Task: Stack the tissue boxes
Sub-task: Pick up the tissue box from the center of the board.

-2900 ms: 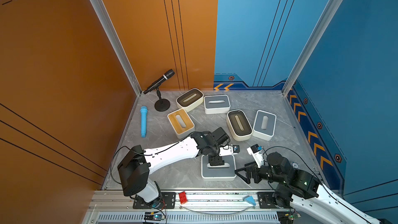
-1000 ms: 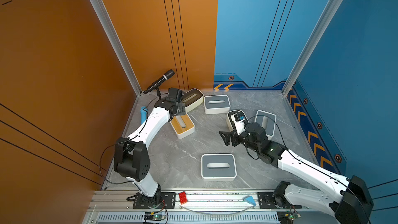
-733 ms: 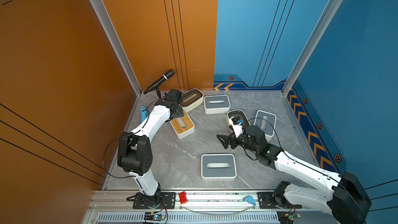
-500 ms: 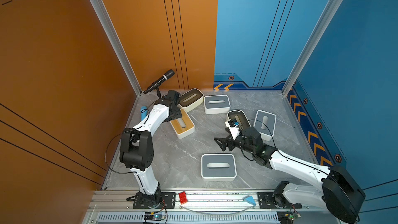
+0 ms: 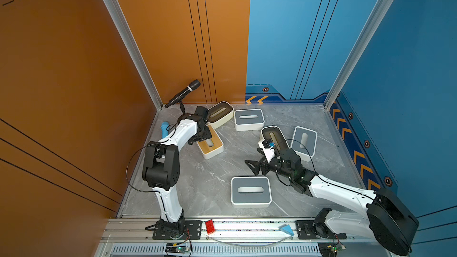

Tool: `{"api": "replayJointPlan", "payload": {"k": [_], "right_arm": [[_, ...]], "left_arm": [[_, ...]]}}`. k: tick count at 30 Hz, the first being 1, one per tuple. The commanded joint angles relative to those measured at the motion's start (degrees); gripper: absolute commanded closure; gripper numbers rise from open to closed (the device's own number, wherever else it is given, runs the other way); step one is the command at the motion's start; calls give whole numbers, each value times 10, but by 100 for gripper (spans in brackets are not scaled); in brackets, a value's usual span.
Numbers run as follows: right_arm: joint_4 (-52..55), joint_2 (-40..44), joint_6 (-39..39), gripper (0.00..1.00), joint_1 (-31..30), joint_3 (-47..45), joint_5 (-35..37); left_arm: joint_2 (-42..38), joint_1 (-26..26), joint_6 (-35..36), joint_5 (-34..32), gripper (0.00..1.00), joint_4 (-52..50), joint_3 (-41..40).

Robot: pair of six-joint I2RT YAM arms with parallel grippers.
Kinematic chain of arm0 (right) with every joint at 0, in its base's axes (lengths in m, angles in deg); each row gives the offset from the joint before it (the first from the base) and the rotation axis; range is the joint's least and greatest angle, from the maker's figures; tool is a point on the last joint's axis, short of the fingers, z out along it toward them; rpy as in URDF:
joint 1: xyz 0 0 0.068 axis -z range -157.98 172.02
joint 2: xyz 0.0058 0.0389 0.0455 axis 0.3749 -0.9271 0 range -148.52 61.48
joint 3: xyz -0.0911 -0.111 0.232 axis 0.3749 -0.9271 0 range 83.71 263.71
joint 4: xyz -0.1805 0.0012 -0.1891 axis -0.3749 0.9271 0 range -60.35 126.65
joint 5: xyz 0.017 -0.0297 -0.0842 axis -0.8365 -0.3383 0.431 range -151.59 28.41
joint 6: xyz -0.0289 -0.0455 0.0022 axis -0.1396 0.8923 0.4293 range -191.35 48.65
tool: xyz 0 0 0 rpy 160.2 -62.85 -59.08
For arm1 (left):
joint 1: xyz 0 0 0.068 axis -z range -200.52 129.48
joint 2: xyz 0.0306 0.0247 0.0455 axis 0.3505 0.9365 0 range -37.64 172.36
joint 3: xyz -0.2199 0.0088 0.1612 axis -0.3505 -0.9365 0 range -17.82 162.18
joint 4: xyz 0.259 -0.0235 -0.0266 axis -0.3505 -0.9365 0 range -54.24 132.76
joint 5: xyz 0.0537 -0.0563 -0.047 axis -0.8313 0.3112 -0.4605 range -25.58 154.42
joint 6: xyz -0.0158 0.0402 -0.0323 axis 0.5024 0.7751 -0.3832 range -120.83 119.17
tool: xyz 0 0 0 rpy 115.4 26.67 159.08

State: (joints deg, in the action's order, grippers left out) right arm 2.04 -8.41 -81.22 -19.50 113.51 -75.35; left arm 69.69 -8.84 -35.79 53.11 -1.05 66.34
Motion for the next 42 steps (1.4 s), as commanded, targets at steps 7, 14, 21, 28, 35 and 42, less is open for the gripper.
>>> {"api": "replayJointPlan", "payload": {"k": [7, 14, 21, 28, 35, 42], "right_arm": [[-18, -20, -2, 0, 9, -1, -25], [-15, -16, -2, 0, 9, -3, -26], [-13, -17, -2, 0, 26, -2, -29], [-9, -22, -2, 0, 27, 1, -31], [-5, -22, 0, 0, 28, 2, -34], [-3, -22, 0, 0, 28, 3, -39]], "left_arm": [[27, -1, -17, 22, 26, -21, 19], [39, 0, -22, 28, 29, -20, 21], [39, -1, -33, 25, 30, -19, 17], [46, -4, -39, 33, 32, -19, 17], [50, -8, -41, 39, 34, -15, 15], [52, -9, -42, 38, 37, -14, 14]]}}
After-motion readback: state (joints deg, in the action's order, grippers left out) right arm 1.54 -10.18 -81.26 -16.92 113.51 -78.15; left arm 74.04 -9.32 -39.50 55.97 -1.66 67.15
